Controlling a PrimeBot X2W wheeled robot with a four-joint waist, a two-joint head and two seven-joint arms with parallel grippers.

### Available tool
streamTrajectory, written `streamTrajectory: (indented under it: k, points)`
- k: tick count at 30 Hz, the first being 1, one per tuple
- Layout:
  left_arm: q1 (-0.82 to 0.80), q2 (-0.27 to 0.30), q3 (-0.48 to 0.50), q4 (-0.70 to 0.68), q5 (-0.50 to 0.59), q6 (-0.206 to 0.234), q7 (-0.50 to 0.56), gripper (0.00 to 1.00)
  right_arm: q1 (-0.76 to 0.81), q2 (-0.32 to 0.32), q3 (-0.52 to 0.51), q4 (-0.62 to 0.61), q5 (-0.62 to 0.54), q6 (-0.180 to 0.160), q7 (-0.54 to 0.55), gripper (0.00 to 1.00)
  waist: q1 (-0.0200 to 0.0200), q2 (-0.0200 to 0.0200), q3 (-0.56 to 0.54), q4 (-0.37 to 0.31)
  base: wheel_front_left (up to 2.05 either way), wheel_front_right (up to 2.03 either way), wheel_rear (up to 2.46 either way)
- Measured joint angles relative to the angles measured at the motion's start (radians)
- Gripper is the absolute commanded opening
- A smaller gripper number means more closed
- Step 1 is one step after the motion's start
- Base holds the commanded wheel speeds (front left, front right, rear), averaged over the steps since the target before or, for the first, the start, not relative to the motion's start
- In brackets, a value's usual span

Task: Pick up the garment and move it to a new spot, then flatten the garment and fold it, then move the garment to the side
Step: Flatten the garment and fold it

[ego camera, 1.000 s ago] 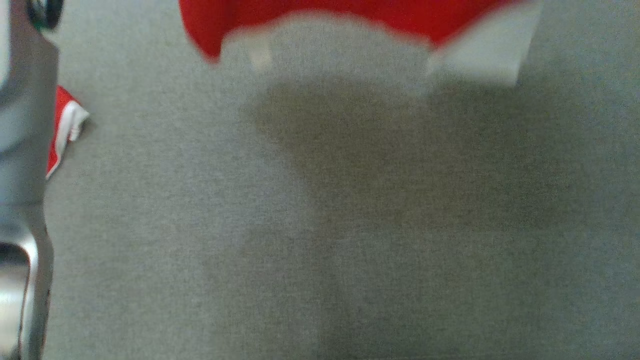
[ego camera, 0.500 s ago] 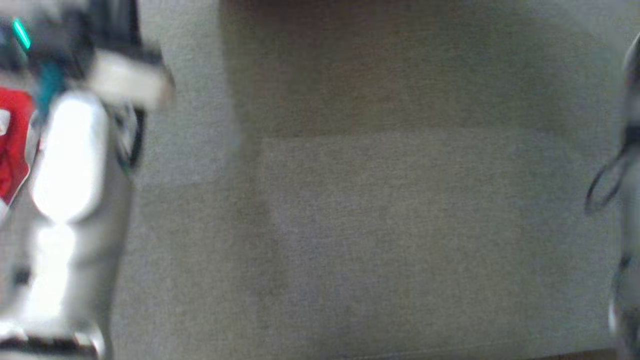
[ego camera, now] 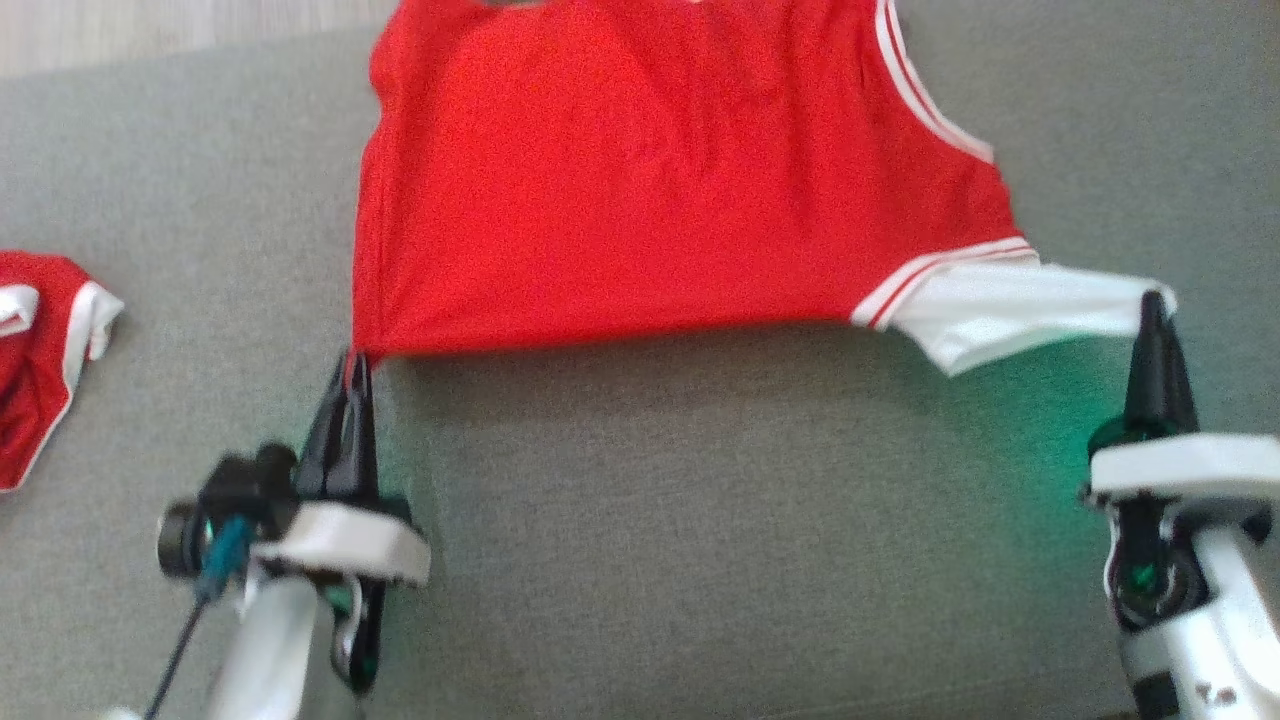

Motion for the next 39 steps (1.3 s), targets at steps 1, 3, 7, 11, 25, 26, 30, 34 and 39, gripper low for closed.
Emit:
streamTrajectory:
  k: [1, 3, 7, 11, 25, 26, 30, 34, 39]
  points:
    - [0.026, -0.005, 0.009, -0.003, 0.000, -0.003, 0.000, 0.00, 0.020, 0.000, 0.004, -0.006, 0.001, 0.000, 0.000, 0.00, 0.0000, 0.0000, -0.013, -0.002, 0.00, 0.00, 0.00]
    - [0.074, -0.018, 0.025, -0.008, 0.004, -0.005, 0.000, 0.00, 0.058, 0.001, 0.009, -0.014, 0.016, 0.000, 0.006, 0.00, 0.0000, 0.0000, -0.041, -0.006, 0.00, 0.00, 0.00]
    - [0.165, -0.023, 0.029, -0.016, 0.017, -0.013, 0.000, 0.00, 0.136, 0.002, 0.015, -0.016, 0.050, 0.000, 0.034, 0.00, -0.0001, 0.0000, -0.100, -0.010, 0.00, 0.00, 0.00]
    - [0.263, -0.025, 0.031, -0.022, 0.016, -0.021, 0.000, 0.00, 0.214, 0.002, 0.028, -0.016, 0.050, 0.000, 0.046, 0.00, 0.0000, 0.0000, -0.157, -0.012, 0.00, 0.00, 0.00]
    - [0.347, -0.024, -0.018, -0.099, -0.038, -0.030, 0.000, 0.00, 0.293, 0.005, 0.020, -0.093, 0.035, 0.000, 0.072, 0.00, 0.0003, 0.0000, -0.180, 0.010, 0.00, 0.00, 0.00]
    - [0.328, -0.024, -0.021, -0.100, -0.035, -0.030, 0.000, 0.00, 0.271, 0.007, 0.020, -0.092, 0.029, 0.000, 0.072, 0.00, 0.0003, 0.0000, -0.172, 0.012, 0.00, 0.00, 0.00]
    - [0.222, -0.024, -0.032, -0.095, -0.015, -0.030, 0.000, 0.00, 0.155, 0.022, 0.012, -0.080, 0.015, 0.000, 0.077, 0.00, 0.0004, 0.0000, -0.134, 0.019, 0.00, 0.00, 0.00]
    - [0.127, -0.024, -0.039, -0.065, 0.002, -0.030, 0.000, 0.00, 0.036, 0.028, 0.012, -0.044, -0.013, 0.000, 0.080, 0.00, 0.0005, 0.0000, -0.091, 0.030, 0.00, 0.00, 0.00]
    - [0.054, -0.025, -0.055, -0.022, 0.003, -0.030, 0.000, 0.00, -0.075, 0.028, 0.018, 0.036, -0.049, 0.000, 0.080, 0.00, 0.0005, 0.0000, -0.045, 0.044, 0.00, 0.00, 0.00]
